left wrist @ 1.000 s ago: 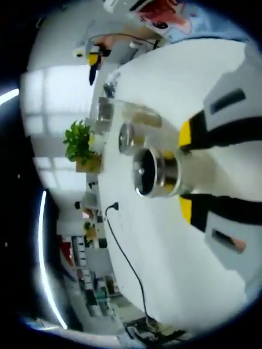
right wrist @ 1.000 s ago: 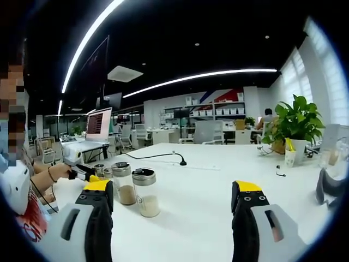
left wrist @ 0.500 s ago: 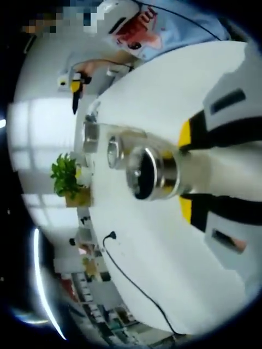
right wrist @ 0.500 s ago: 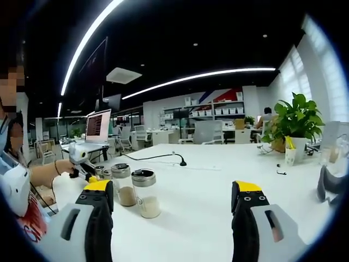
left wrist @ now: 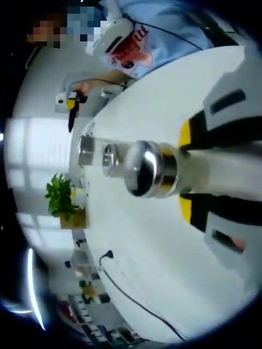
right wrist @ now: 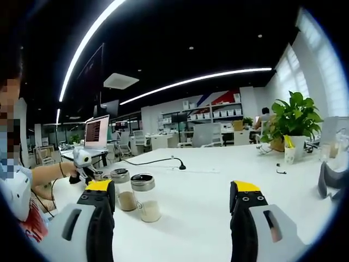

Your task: Rotate the seasoning bottle until the label or dispensing opening points toward the visible target arrow and the bottle remains upright within the marked orientation range

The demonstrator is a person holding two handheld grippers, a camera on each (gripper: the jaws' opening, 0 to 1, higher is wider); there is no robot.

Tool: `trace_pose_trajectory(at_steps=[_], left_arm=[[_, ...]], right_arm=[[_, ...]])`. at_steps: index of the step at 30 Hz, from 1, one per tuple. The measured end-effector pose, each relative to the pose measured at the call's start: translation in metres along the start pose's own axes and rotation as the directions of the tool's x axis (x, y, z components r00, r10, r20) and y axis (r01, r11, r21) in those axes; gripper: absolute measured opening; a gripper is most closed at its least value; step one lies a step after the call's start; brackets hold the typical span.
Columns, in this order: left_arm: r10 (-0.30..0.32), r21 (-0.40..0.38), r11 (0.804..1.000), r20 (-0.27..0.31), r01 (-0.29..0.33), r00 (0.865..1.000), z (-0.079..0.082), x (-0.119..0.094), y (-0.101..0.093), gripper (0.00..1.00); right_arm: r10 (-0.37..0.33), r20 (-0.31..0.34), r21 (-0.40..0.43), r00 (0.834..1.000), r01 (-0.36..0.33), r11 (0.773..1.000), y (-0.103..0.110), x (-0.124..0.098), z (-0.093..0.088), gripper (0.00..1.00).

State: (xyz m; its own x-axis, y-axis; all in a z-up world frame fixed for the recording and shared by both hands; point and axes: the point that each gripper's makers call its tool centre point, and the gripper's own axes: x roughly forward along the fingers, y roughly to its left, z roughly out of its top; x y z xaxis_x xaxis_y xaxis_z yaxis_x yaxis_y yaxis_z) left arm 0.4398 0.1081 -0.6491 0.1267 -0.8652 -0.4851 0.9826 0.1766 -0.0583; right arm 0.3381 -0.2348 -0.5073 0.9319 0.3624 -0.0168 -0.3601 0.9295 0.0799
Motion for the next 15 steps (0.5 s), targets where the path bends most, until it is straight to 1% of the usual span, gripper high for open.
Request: trace_pose_trajectory(at_steps=[3,6,9,10,11,12,13,14,15], left_arm=[[-0.012,0.009,1.000,-0.008,0.012,1.000,-0.001,0.000,0.000,0.33],[-0.023,0.029,0.999,0.001,0.023,1.000,-0.001,0.000,-0.001,0.33],[-0.012,0.047,0.999,0.005,0.012,1.000,-0.003,0.001,-0.002,0.33],[0.005,0.057,0.998,-0.025,-0.003,1.000,-0.009,0.000,-0.001,0.36],[0.018,0.058,0.998,-0.037,-0.016,0.999,-0.013,0.000,-0.002,0.40],[0.026,0.051,0.998,-0.039,-0.024,0.999,-0.015,-0.001,-0.004,0.46],[0.038,0.023,0.999,-0.040,-0.037,0.998,-0.017,-0.002,-0.006,0.49],[0.050,0.005,0.999,-0.021,-0.050,0.999,-0.015,-0.005,-0.008,0.52],[0.069,0.005,0.998,0.039,-0.070,0.997,-0.007,-0.007,-0.010,0.56]], right_arm=[[0.011,0.025,-0.002,1.000,-0.011,1.000,0.002,-0.001,0.006,0.90],[0.010,0.011,-0.023,1.000,-0.010,1.000,0.004,-0.001,0.005,0.90],[0.017,0.005,-0.031,1.000,-0.017,0.999,0.005,-0.001,0.004,0.90],[0.021,0.003,-0.031,1.000,-0.021,0.999,0.005,0.000,0.003,0.90],[0.022,0.001,-0.031,1.000,-0.022,0.999,0.006,0.000,0.003,0.90],[0.021,-0.001,-0.032,1.000,-0.021,0.999,0.005,0.000,0.003,0.90],[0.020,-0.004,-0.035,1.000,-0.020,0.999,0.005,-0.001,0.002,0.90],[0.017,-0.006,-0.037,1.000,-0.018,0.999,0.004,-0.001,0.002,0.90],[0.016,-0.009,-0.038,1.000,-0.016,0.999,0.004,-0.001,0.002,0.90]])
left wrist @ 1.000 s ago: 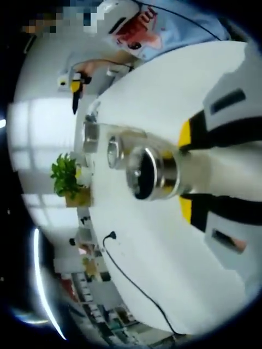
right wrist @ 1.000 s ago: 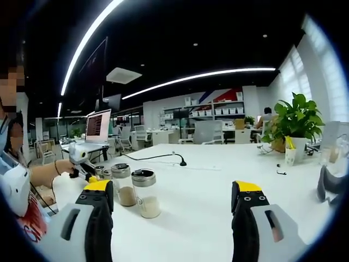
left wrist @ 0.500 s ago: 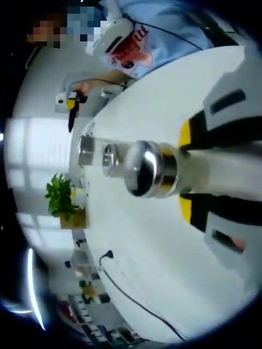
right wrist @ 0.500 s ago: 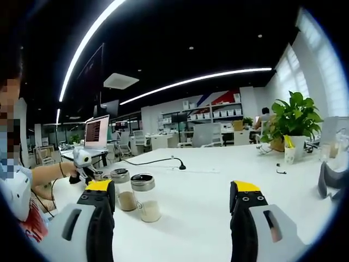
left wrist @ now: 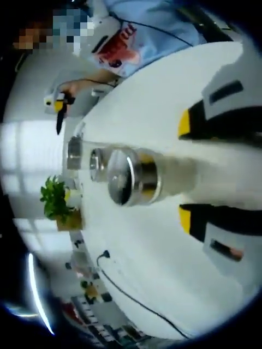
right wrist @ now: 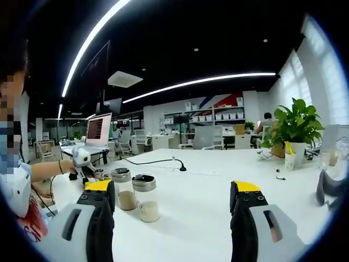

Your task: Rotate the seasoning bottle until the label or dispensing opening points toward the visible target arrow and the bottle remains upright within the marked orientation range

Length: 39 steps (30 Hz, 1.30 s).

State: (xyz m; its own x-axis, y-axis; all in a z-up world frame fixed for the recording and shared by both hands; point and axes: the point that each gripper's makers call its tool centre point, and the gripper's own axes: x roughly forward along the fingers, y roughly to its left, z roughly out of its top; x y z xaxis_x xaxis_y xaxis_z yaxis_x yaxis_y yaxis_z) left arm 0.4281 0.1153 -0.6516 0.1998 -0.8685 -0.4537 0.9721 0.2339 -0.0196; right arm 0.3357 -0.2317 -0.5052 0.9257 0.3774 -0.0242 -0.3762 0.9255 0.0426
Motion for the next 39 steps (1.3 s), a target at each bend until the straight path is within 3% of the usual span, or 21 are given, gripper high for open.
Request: trace_pose_trajectory(at_steps=[1,3,5,6,9,11,12,15,16,17,19,22,26,28,32,34,36,39], left_arm=[[0.015,-0.018,1.000,0.053,-0.014,0.998,0.006,-0.004,-0.003,0.61],[0.061,-0.072,0.996,0.070,-0.055,0.996,0.007,-0.010,-0.009,0.71],[0.159,-0.139,0.979,0.073,-0.148,0.985,0.005,-0.015,-0.005,0.78],[0.233,-0.179,0.960,0.081,-0.216,0.969,0.005,-0.018,-0.001,0.78],[0.347,-0.231,0.921,0.124,-0.313,0.930,0.010,-0.020,0.001,0.82],[0.455,-0.306,0.872,0.215,-0.383,0.864,0.021,-0.025,0.008,0.88],[0.489,-0.321,0.852,0.206,-0.414,0.847,0.018,-0.026,0.011,0.86],[0.544,-0.390,0.800,0.149,-0.456,0.826,0.009,-0.024,0.014,0.80],[0.567,-0.412,0.783,0.165,-0.466,0.807,0.010,-0.025,0.015,0.79],[0.575,-0.420,0.775,0.157,-0.472,0.803,0.009,-0.023,0.015,0.77],[0.611,-0.423,0.751,0.152,-0.508,0.777,0.009,-0.024,0.018,0.72],[0.632,-0.419,0.734,0.134,-0.535,0.763,0.012,-0.021,0.018,0.68],[0.638,-0.417,0.728,0.123,-0.544,0.760,0.019,-0.015,0.012,0.62],[0.662,-0.394,0.713,0.108,-0.580,0.742,0.019,-0.015,0.015,0.59],[0.649,-0.427,0.715,0.113,-0.553,0.752,0.024,-0.008,0.017,0.55],[0.660,-0.420,0.709,0.113,-0.566,0.742,0.029,-0.008,0.021,0.51],[0.692,-0.384,0.690,0.100,-0.613,0.715,0.032,-0.012,0.024,0.50],[0.693,-0.362,0.691,0.086,-0.626,0.716,0.031,-0.013,0.021,0.38]], right_arm=[[-0.002,0.000,0.000,1.000,0.002,1.000,-0.001,0.000,0.000,0.90],[-0.007,0.002,0.006,1.000,0.006,1.000,-0.002,-0.001,0.000,0.90],[-0.009,0.000,0.010,1.000,0.009,1.000,-0.003,0.000,-0.001,0.90],[-0.008,-0.002,0.011,1.000,0.008,1.000,-0.003,0.000,-0.001,0.90],[-0.002,-0.006,0.015,1.000,0.002,1.000,-0.001,0.000,-0.002,0.90],[0.008,-0.006,-0.004,1.000,-0.008,1.000,0.002,0.001,-0.001,0.89],[0.016,-0.005,-0.021,1.000,-0.016,1.000,0.004,0.000,0.000,0.87],[0.026,0.001,-0.041,1.000,-0.026,0.999,0.009,-0.001,0.004,0.88],[0.029,0.016,-0.044,0.999,-0.028,0.999,0.010,-0.001,0.007,0.89],[0.031,0.026,-0.046,0.999,-0.030,0.999,0.010,-0.002,0.009,0.89],[0.031,0.030,-0.048,0.999,-0.029,0.998,0.010,-0.003,0.011,0.89],[0.006,0.031,-0.049,0.999,-0.004,0.999,0.005,-0.004,0.012,0.89],[-0.018,0.017,-0.036,1.000,0.019,0.999,-0.002,-0.006,0.009,0.89],[-0.025,0.017,-0.028,1.000,0.025,0.999,-0.003,-0.007,0.008,0.89],[-0.034,0.019,-0.030,0.999,0.034,0.999,-0.005,-0.009,0.010,0.89],[-0.033,0.026,-0.031,0.999,0.034,0.999,-0.005,-0.009,0.011,0.89],[-0.034,0.023,-0.029,0.999,0.035,0.999,-0.005,-0.009,0.010,0.89],[-0.035,0.010,-0.025,0.999,0.035,0.999,-0.006,-0.008,0.007,0.89]])
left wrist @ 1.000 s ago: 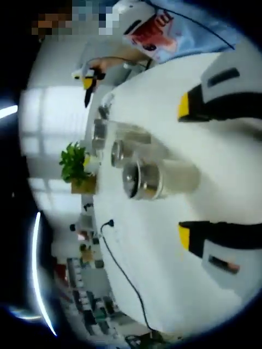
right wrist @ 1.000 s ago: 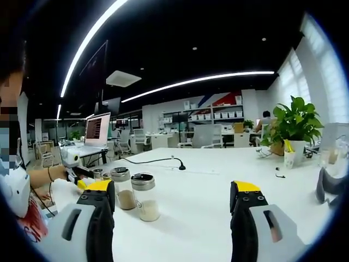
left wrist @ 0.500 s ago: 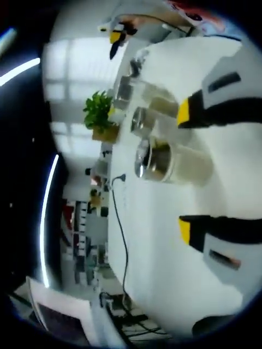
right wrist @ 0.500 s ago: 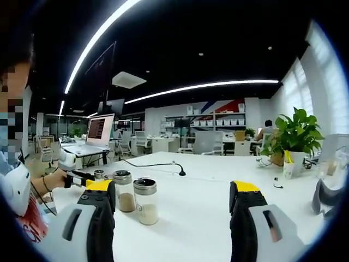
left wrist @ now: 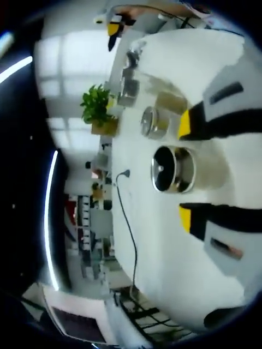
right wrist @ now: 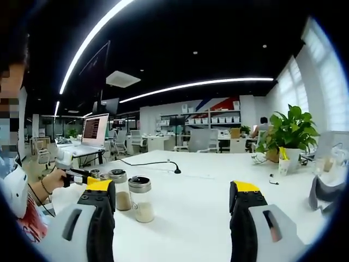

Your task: Rotate the seasoning bottle until the label or dispensing opening points toward the visible target arrow and the bottle remains upright within the marked orientation range

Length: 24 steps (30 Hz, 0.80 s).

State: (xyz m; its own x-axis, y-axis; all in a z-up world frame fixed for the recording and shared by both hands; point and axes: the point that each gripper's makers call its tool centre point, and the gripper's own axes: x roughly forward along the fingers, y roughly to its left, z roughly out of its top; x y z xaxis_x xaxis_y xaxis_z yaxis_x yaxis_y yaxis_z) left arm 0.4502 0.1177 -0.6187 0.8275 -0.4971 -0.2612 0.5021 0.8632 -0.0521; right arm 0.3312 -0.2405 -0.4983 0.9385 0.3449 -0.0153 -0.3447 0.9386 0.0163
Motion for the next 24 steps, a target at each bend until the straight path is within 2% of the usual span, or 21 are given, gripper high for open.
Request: trace_pose_trajectory(at_steps=[1,6,15,20,22,23,24], left_arm=[[-0.022,0.016,1.000,-0.004,0.022,1.000,-0.0012,0.0000,-0.0028,0.35],[-0.010,0.054,0.998,-0.002,0.010,1.000,-0.0015,0.0033,-0.0045,0.34],[-0.030,0.052,0.998,-0.001,0.030,1.000,-0.0014,0.0034,-0.0022,0.34],[-0.111,0.075,0.991,-0.033,0.113,0.993,-0.0015,0.0045,-0.0007,0.34],[-0.179,0.077,0.980,-0.038,0.182,0.983,-0.0019,0.0050,-0.0031,0.34],[-0.194,0.077,0.977,-0.043,0.197,0.980,-0.0021,0.0047,-0.0010,0.34],[-0.222,0.102,0.969,-0.055,0.226,0.974,-0.0029,0.0037,-0.0017,0.34]], right_arm=[[0.001,-0.001,0.003,1.000,-0.001,1.000,-0.0003,-0.0002,-0.0002,0.89],[-0.002,0.003,-0.003,1.000,0.002,1.000,0.0005,-0.0004,0.0014,0.89],[-0.002,-0.006,-0.001,1.000,0.002,1.000,0.0000,0.0003,-0.0009,0.89],[-0.007,-0.013,0.003,1.000,0.007,1.000,-0.0021,0.0005,-0.0033,0.89],[-0.006,-0.019,0.008,1.000,0.006,1.000,-0.0031,0.0008,-0.0052,0.89],[-0.005,-0.022,0.009,1.000,0.006,1.000,-0.0035,0.0008,-0.0061,0.89],[-0.005,-0.025,0.010,1.000,0.005,1.000,-0.0037,0.0008,-0.0068,0.89]])
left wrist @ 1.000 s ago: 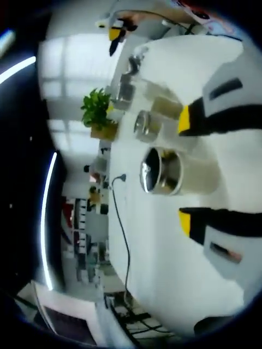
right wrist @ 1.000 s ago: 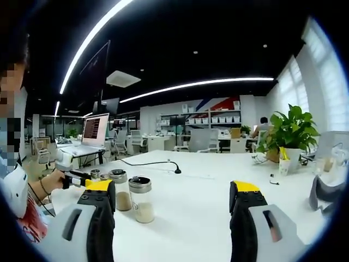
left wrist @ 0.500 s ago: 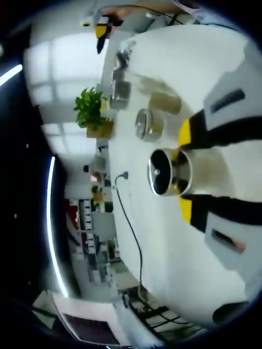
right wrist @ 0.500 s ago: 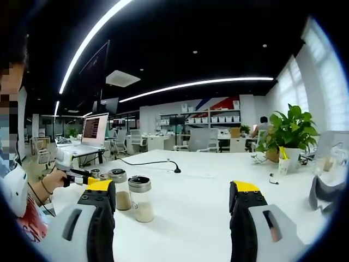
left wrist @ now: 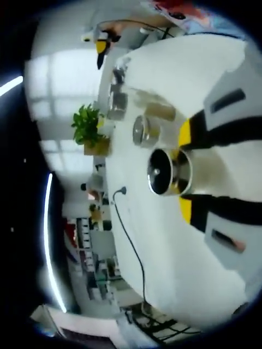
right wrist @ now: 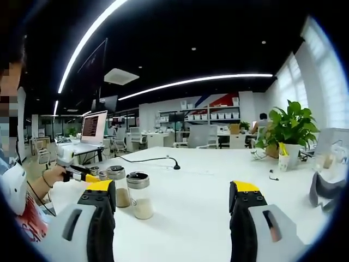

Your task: Rotate the seasoning bottle until the label or dispensing opening points toward the visible target arrow and the bottle remains upright within the marked orientation range

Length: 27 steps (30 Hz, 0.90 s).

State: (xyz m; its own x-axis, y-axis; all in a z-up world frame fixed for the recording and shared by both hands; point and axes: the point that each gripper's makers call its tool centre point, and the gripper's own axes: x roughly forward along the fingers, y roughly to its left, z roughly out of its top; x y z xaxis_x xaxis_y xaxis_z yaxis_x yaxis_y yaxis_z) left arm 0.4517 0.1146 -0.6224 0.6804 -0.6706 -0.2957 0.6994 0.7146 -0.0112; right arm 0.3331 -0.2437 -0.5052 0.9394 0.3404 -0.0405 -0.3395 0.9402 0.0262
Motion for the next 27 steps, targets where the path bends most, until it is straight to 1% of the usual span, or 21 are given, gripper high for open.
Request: trace_pose_trajectory(at_steps=[2,3,4,5,6,8,9,12,14,16,17,18,19,20,22,23,24,27], left_arm=[[-0.044,0.013,0.999,-0.016,0.044,0.999,-0.001,-0.001,0.000,0.34],[-0.078,0.020,0.997,-0.026,0.079,0.997,-0.001,-0.001,-0.001,0.33],[-0.101,0.010,0.995,-0.028,0.102,0.994,-0.001,-0.001,-0.001,0.33],[-0.118,0.020,0.993,-0.035,0.118,0.992,-0.001,-0.001,0.000,0.33],[-0.140,0.045,0.989,-0.048,0.142,0.989,-0.002,-0.001,0.000,0.33],[-0.181,0.057,0.981,-0.063,0.185,0.981,-0.002,0.000,0.000,0.33],[-0.204,0.067,0.976,-0.072,0.208,0.976,-0.002,0.000,0.000,0.33],[-0.285,0.093,0.951,-0.087,0.293,0.954,-0.002,0.001,-0.003,0.33],[-0.320,0.105,0.938,-0.102,0.330,0.942,-0.002,0.001,-0.002,0.33],[-0.367,0.134,0.914,-0.122,0.382,0.922,-0.002,0.000,-0.004,0.34],[-0.393,0.131,0.903,-0.127,0.409,0.911,-0.003,0.000,-0.006,0.33],[-0.421,0.141,0.888,-0.134,0.438,0.897,-0.003,0.000,-0.007,0.33],[-0.454,0.154,0.868,-0.141,0.472,0.880,-0.003,0.000,-0.009,0.33],[-0.475,0.164,0.853,-0.147,0.495,0.868,-0.003,0.000,-0.010,0.33],[-0.491,0.171,0.842,-0.150,0.512,0.858,-0.003,0.001,-0.009,0.33],[-0.506,0.170,0.833,-0.152,0.527,0.849,-0.003,0.001,-0.009,0.34],[-0.522,0.179,0.820,-0.156,0.544,0.839,-0.003,0.002,-0.009,0.34],[-0.558,0.185,0.792,-0.167,0.582,0.813,-0.004,0.001,-0.010,0.33]], right_arm=[[-0.001,-0.004,0.001,1.000,0.001,1.000,-0.001,0.000,-0.001,0.89],[-0.002,-0.005,0.002,1.000,0.002,1.000,-0.001,0.000,-0.002,0.89],[-0.003,-0.007,0.005,1.000,0.003,1.000,-0.001,0.000,-0.002,0.88],[-0.003,-0.007,0.006,1.000,0.003,1.000,-0.001,0.001,-0.002,0.88],[-0.003,-0.009,0.007,1.000,0.003,1.000,-0.001,0.001,-0.003,0.88],[0.000,-0.013,0.007,1.000,0.000,1.000,0.000,0.002,-0.004,0.88],[0.003,-0.017,0.008,1.000,-0.003,1.000,0.001,0.003,-0.005,0.88],[0.010,-0.021,0.009,1.000,-0.009,1.000,0.003,0.005,-0.006,0.88],[0.017,-0.028,0.010,0.999,-0.016,1.000,0.004,0.006,-0.008,0.88],[0.019,-0.031,0.010,0.999,-0.019,1.000,0.005,0.006,-0.009,0.88],[0.019,-0.033,0.011,0.999,-0.018,1.000,0.005,0.006,-0.009,0.88],[0.017,-0.034,0.013,0.999,-0.016,1.000,0.004,0.006,-0.009,0.88],[0.015,-0.033,0.013,0.999,-0.014,1.000,0.004,0.006,-0.010,0.88],[0.014,-0.034,0.014,0.999,-0.013,1.000,0.003,0.006,-0.010,0.88],[0.012,-0.036,0.017,0.999,-0.011,1.000,0.002,0.006,-0.011,0.88],[0.009,-0.037,0.018,0.999,-0.009,1.000,0.002,0.006,-0.011,0.88],[0.007,-0.037,0.016,0.999,-0.007,1.000,0.002,0.005,-0.011,0.88],[0.003,-0.040,0.015,0.999,-0.002,1.000,0.000,0.005,-0.011,0.88]])
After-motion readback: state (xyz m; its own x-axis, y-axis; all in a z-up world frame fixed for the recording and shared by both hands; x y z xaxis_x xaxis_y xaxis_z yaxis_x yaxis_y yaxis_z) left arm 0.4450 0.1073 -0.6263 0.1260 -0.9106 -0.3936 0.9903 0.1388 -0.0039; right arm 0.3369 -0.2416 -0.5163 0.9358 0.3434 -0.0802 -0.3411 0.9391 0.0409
